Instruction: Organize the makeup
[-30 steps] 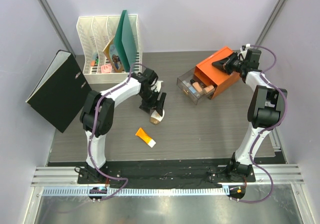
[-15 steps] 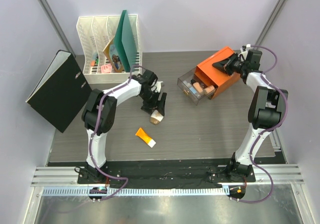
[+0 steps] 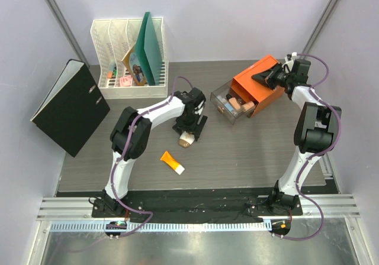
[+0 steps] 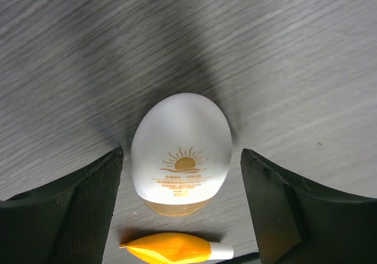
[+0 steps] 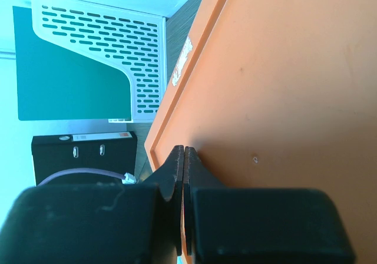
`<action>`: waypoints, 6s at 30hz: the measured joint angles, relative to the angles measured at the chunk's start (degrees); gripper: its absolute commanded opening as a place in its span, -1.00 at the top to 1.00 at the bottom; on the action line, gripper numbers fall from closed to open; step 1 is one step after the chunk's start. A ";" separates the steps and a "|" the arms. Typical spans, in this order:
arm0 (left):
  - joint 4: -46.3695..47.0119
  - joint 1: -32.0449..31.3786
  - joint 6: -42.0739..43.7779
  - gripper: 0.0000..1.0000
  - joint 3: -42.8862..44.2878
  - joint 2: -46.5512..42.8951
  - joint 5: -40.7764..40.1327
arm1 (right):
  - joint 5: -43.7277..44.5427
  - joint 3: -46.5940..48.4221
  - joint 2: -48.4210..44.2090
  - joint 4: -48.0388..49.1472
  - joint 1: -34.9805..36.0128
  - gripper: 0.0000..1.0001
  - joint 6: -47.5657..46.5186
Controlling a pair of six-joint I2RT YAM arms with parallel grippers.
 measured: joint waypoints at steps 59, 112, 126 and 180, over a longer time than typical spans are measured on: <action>12.52 -4.76 -16.81 0.46 40.26 6.27 7.06 | -1.51 1.42 1.09 -1.05 0.00 0.98 0.09; -11.63 -1.84 -15.45 -0.99 -22.77 -27.43 -0.48 | -3.08 2.36 2.01 -0.87 0.07 0.98 0.24; -8.09 -1.92 -19.17 -1.00 -24.70 -15.76 10.47 | -3.10 2.34 2.01 -0.87 0.07 0.98 0.24; -15.47 -2.78 -13.55 1.00 7.74 3.98 0.90 | -4.74 4.33 3.85 -1.16 0.28 0.98 2.14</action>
